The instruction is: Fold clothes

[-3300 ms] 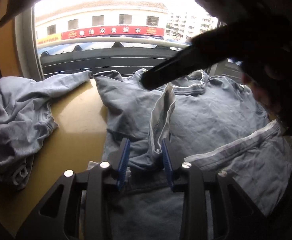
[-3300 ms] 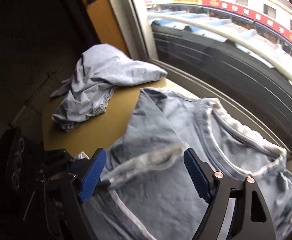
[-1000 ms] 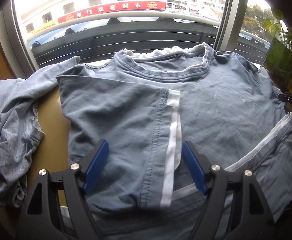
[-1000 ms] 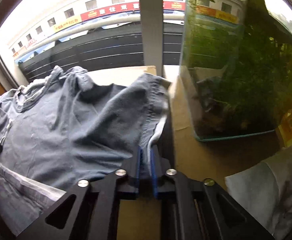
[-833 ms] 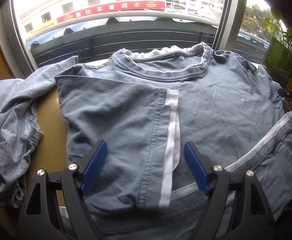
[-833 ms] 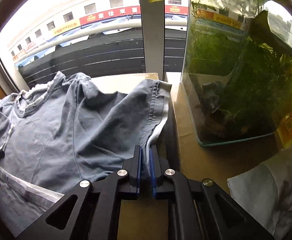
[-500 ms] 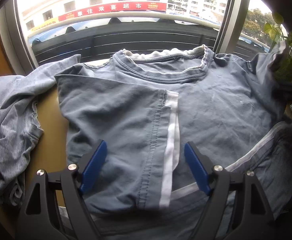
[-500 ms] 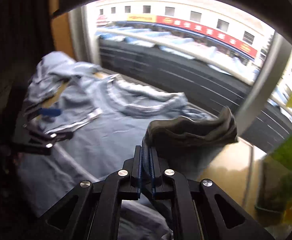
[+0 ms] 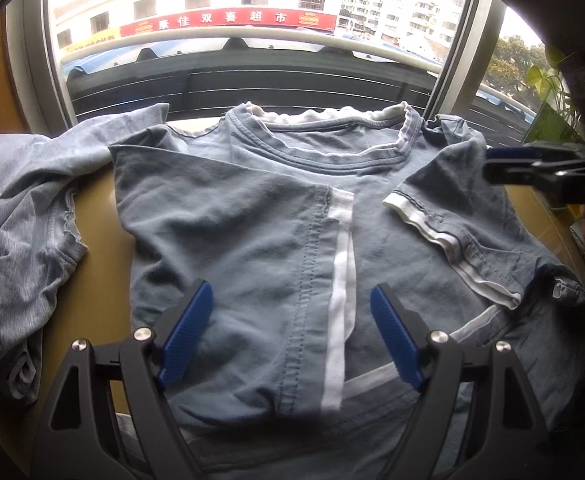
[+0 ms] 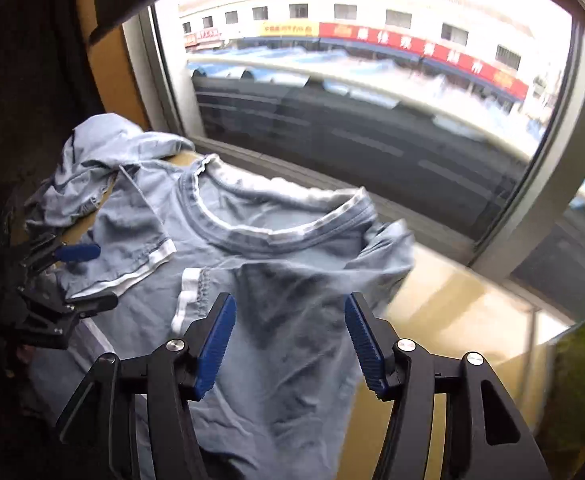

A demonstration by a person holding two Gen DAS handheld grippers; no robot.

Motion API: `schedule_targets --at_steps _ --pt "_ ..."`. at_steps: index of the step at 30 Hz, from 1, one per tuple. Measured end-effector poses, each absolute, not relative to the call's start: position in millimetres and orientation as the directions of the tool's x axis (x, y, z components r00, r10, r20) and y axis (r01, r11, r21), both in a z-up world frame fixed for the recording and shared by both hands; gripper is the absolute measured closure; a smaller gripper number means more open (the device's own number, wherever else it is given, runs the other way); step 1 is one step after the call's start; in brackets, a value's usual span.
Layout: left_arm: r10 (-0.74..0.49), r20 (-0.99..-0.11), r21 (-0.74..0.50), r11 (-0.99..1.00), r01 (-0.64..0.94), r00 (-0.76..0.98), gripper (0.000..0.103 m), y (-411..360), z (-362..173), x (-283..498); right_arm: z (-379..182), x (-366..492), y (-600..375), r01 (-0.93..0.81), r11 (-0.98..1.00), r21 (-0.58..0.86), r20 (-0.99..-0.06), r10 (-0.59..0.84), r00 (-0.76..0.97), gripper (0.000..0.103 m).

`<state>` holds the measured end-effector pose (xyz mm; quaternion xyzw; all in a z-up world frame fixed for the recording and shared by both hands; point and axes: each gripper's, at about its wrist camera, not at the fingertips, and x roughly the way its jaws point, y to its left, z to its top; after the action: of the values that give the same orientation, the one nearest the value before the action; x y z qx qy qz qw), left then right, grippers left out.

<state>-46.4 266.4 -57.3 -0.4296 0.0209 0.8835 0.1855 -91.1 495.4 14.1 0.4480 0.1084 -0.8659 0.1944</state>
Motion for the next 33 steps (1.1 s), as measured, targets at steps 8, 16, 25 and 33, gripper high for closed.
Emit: schedule_targets --at_steps 8,16,25,33 --pt "0.315 -0.781 -0.125 -0.925 -0.359 -0.539 0.021 272 -56 -61 -20 -115 555 0.208 -0.978 0.013 -0.852 -0.120 -0.509 0.056" --pt "0.327 -0.782 -0.140 -0.921 -0.363 -0.530 0.035 267 -49 -99 29 -29 550 0.320 -0.941 0.111 -0.762 -0.287 -0.581 0.056" --pt "0.542 -0.608 -0.295 -0.833 -0.469 -0.580 0.033 190 35 -16 -45 34 607 0.057 -0.983 0.176 -0.844 -0.180 -0.506 0.055" --pt "0.363 -0.726 -0.241 -0.930 -0.279 -0.584 0.032 131 -14 74 -31 58 622 0.087 -0.949 0.304 -0.744 -0.293 -0.600 0.054"
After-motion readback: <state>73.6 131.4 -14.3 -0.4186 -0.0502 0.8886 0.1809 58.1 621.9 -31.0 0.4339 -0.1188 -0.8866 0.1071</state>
